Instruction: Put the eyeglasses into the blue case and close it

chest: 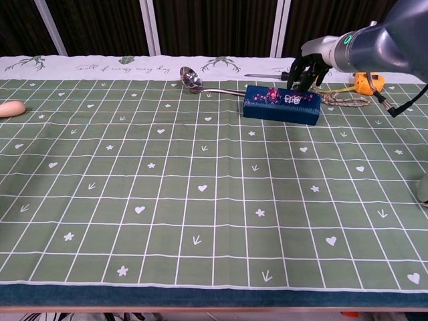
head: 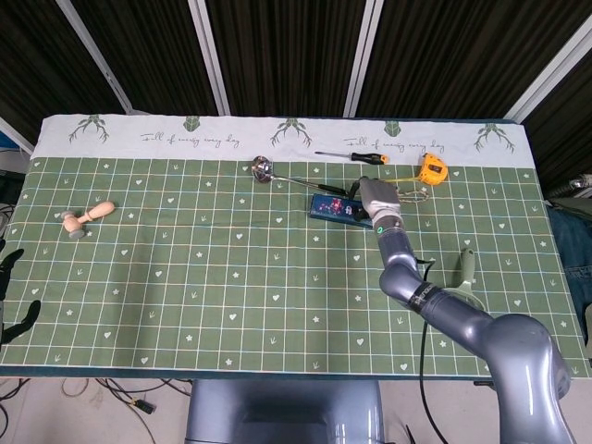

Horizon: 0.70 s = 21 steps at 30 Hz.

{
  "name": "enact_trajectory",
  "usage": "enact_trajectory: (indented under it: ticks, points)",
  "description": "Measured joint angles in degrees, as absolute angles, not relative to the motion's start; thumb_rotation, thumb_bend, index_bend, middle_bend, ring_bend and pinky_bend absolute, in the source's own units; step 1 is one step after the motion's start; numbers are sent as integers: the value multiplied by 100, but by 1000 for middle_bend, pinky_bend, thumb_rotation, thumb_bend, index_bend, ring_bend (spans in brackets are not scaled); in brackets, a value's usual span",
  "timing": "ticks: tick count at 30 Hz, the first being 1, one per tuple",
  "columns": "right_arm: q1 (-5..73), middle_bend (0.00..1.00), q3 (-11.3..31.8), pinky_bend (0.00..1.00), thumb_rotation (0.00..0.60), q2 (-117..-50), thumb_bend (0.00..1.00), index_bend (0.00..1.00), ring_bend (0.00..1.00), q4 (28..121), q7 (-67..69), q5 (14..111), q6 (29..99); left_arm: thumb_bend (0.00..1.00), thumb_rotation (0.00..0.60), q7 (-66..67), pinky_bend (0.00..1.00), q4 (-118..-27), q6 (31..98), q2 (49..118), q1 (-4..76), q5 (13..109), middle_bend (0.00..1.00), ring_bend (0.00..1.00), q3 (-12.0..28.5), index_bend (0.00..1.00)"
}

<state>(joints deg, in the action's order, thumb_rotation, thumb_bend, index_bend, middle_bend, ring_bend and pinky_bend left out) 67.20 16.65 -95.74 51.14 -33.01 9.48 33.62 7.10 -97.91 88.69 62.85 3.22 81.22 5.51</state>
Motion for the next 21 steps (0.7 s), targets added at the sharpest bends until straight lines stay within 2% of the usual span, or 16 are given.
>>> enact_trajectory:
  ticks: [3, 7, 13, 21]
  points:
    - [6728, 187, 1601, 233, 600, -9651, 483, 344, 177, 4971, -3332, 991, 3400, 312, 600, 703, 0, -9791, 8872, 6284, 321, 8128, 0, 0, 551, 126]
    - [6718, 164, 1577, 233, 600, -9685, 288, 251, 158, 4935, -3315, 1119, 3465, 312, 600, 710, 0, -9792, 8874, 6284, 322, 8131, 0, 0, 553, 129]
    - [6668, 129, 1555, 231, 600, -9672, 74, 235, 115, 5102, -3240, 1548, 3724, 312, 600, 718, 0, -9802, 8878, 6283, 320, 8136, 0, 0, 550, 129]
    - [6666, 126, 1494, 231, 600, -9632, 56, 248, 111, 5379, -3436, 1440, 3881, 312, 600, 701, 0, -9794, 8881, 6283, 313, 8141, 0, 0, 544, 132]
